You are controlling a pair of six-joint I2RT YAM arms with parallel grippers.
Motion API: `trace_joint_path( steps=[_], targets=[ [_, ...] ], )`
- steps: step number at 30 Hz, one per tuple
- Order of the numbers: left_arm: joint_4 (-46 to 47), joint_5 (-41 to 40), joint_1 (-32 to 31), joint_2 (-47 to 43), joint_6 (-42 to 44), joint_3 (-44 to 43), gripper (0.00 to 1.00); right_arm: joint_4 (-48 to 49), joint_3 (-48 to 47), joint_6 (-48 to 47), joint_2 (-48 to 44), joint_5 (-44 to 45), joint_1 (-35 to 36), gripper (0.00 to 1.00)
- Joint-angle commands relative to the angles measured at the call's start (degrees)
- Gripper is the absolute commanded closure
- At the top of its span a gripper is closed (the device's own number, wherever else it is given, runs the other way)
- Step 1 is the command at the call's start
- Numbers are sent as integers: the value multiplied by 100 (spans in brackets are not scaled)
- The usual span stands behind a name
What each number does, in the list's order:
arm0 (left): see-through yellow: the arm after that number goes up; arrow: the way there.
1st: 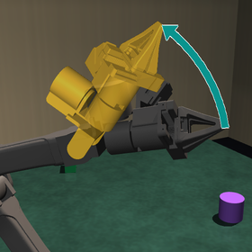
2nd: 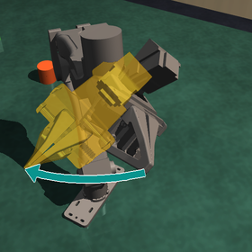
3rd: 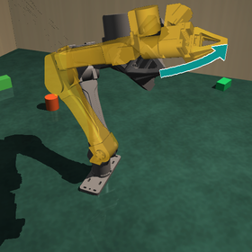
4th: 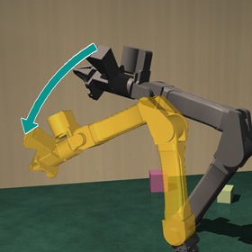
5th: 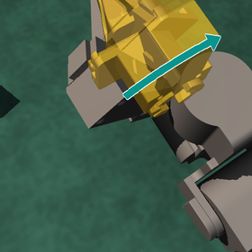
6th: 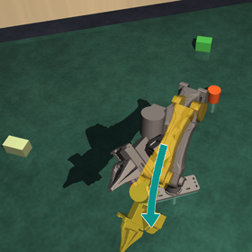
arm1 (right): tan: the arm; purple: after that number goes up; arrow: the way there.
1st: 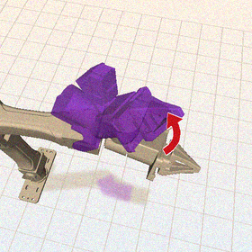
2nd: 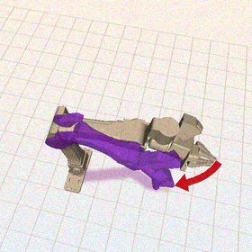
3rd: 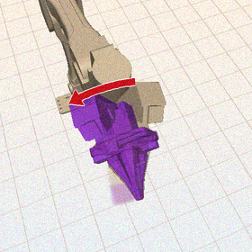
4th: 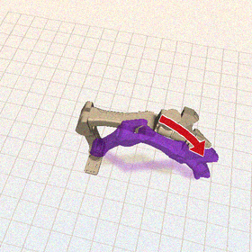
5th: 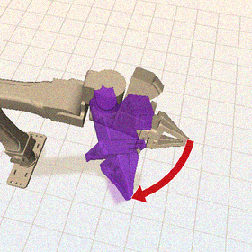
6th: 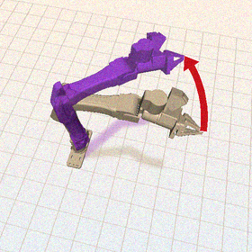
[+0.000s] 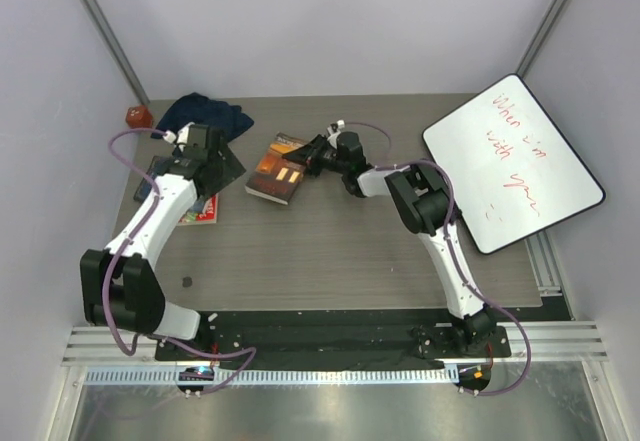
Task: Fold and stack the t-shirts
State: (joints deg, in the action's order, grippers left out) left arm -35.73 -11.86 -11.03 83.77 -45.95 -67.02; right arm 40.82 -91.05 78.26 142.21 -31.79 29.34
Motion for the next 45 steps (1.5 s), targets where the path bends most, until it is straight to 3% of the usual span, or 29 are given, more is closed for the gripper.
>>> trace_joint_path(
  steps=[1, 5, 8, 14, 22, 38, 39, 43, 45],
  targets=[
    [39, -387, 215, -633, -186, 136, 24, 1314, -483, 725, -397, 208, 342, 99],
    [-57, -554, 364, -993, -133, 216, 25, 1535, -1447, 1007, 148, 182, 721, 99],
    [-180, -651, 513, -1213, -89, 251, 25, 1192, -2230, 999, 552, 129, 958, 99],
    [-365, -669, 803, -1608, -115, 383, 25, 454, -2917, 515, 851, 621, 1249, 99],
    [-488, -906, 830, -2259, -45, 445, 25, -565, -4393, 120, 1783, 779, 1557, 99],
    [-541, -932, 927, -2444, 166, 734, 25, -945, -4949, -39, 2627, 1281, 1882, 98],
    [-541, -941, 927, -2453, 174, 735, 25, -918, -4941, -47, 2627, 1298, 1882, 97],
    [-541, -959, 953, -2462, 201, 761, 25, -979, -5011, -153, 2619, 1386, 1961, 74],
    [-550, -959, 962, -2462, 210, 761, 25, -953, -5002, -214, 2601, 1447, 1996, 72]
  ],
)
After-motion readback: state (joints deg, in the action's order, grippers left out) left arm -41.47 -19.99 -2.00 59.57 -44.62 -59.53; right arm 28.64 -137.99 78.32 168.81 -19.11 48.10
